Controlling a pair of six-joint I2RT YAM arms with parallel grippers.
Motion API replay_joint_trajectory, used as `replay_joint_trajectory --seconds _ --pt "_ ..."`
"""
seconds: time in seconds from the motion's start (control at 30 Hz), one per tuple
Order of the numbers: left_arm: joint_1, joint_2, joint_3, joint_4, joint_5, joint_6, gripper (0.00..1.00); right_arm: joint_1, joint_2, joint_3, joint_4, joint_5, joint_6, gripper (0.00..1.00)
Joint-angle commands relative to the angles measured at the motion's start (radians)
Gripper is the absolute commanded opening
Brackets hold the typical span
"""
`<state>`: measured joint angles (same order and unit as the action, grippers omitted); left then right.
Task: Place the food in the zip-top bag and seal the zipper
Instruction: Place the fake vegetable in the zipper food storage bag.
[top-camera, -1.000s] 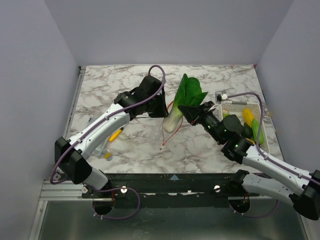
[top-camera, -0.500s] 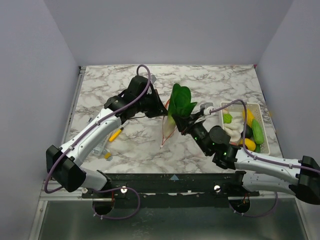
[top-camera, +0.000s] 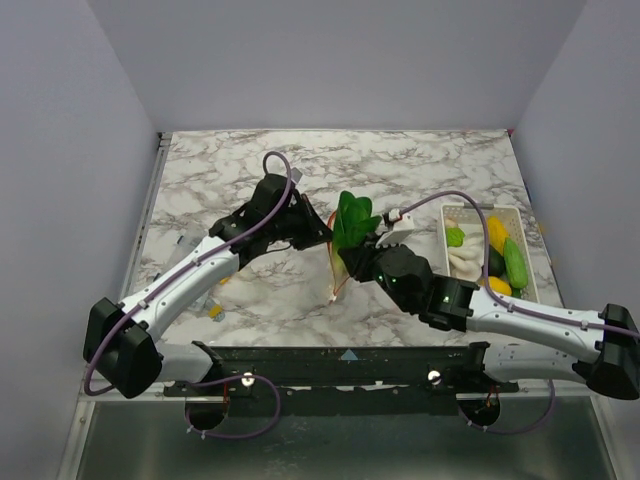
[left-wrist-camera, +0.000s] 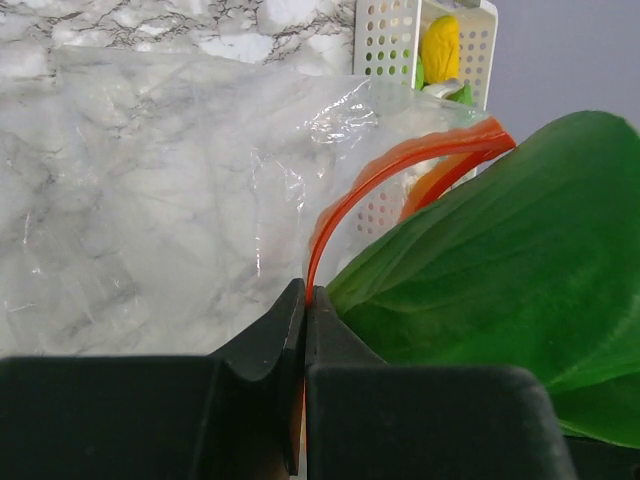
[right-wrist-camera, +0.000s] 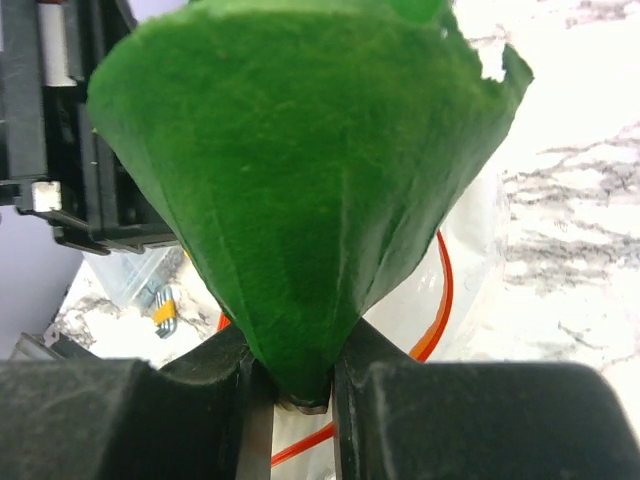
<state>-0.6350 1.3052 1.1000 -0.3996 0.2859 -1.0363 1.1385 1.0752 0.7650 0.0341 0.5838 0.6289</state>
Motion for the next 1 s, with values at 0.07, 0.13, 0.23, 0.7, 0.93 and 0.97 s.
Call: replay_joint_trajectory --seconds 0.07,0.13,0.23,0.7,0.93,0.97 --pt "-0.01 -0.073 -0.044 0.234 0.008 -0.047 0.0 0.012 0.048 0.053 -0.29 -0.048 0.147 0.25" --pt "-0.019 -0.084 -0.049 0.237 -0.007 -0.028 0.0 0.011 0.045 0.093 -0.389 -0.05 0.205 0.34" --pt "-0.023 -0.093 -0.064 0.243 -0.001 -0.017 0.0 0.011 0.027 0.108 -0.429 -0.078 0.241 0.56" --pt "-0.059 -0.081 -0.073 0.23 0.029 0.008 0.0 0.01 0.012 0.25 -0.508 0.069 0.187 0.75" --pt "-0.058 -0.083 -0.067 0.226 0.044 0.018 0.0 0.008 0.03 0.281 -0.61 0.173 0.229 0.63" --pt "-0.059 -0.083 -0.07 0.225 0.043 0.018 0.0 0.004 0.021 0.289 -0.658 0.195 0.268 0.63"
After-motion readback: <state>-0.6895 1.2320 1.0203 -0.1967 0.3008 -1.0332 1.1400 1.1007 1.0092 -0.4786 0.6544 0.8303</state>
